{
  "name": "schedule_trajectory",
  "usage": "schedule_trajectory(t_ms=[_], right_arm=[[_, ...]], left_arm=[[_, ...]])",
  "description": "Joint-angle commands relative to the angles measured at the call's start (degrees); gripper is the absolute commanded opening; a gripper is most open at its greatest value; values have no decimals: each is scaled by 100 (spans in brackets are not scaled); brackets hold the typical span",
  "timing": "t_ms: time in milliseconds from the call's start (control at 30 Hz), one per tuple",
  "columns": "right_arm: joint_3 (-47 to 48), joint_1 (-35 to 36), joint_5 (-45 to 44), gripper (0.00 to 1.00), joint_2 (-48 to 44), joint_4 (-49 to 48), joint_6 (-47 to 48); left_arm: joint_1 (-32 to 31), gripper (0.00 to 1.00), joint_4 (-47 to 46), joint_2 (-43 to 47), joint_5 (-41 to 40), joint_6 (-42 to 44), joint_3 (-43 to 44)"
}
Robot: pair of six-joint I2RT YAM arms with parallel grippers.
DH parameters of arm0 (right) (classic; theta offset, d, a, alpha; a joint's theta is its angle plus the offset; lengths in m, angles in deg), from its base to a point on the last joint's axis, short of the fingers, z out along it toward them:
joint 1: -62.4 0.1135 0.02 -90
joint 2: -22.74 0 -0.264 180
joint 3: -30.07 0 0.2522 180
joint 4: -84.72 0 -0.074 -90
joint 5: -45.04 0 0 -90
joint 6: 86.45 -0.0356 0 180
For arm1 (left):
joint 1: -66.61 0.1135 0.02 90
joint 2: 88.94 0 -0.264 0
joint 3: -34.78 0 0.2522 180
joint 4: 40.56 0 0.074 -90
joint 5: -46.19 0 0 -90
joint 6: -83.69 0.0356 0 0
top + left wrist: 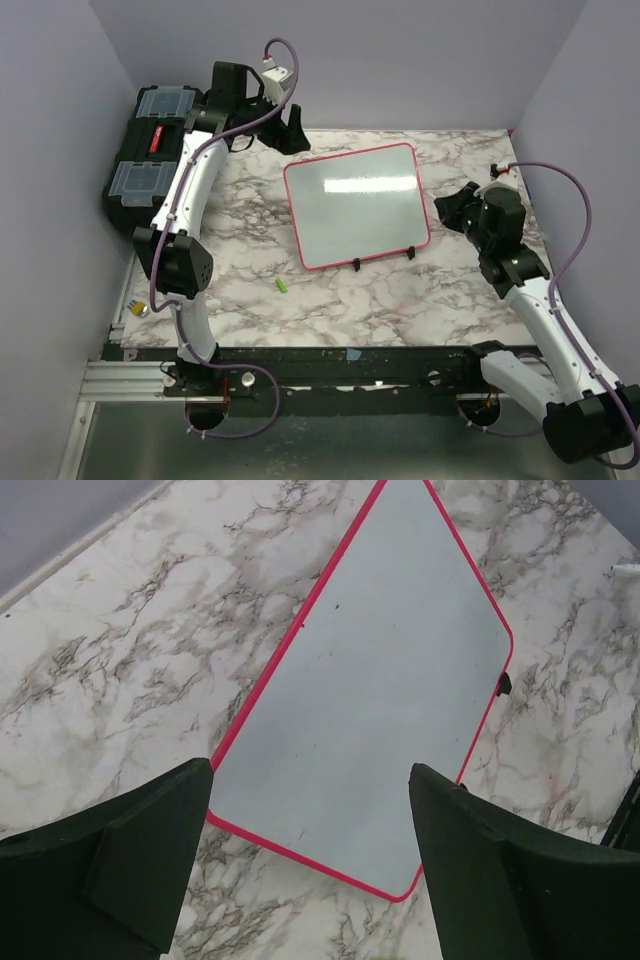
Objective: Write a sentence on the whiteboard
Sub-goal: Move the whiteboard stand to the center of the board.
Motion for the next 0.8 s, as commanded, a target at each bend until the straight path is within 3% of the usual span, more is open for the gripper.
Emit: schedule_trajectory(t_ms=[0, 233, 500, 767], right_arm=[[120, 11, 830, 1, -237, 223, 145], [75, 17, 1598, 1, -327, 257, 199], [228, 188, 1719, 1, -411, 481, 100], [923, 244, 1901, 1, -276, 758, 17]], left_arm=[[62, 81, 487, -431, 957, 502, 597], [169, 84, 593, -951, 967, 791, 1177], [257, 93, 666, -1424, 1263, 859, 1579], [383, 92, 691, -1680, 1835, 809, 1582]])
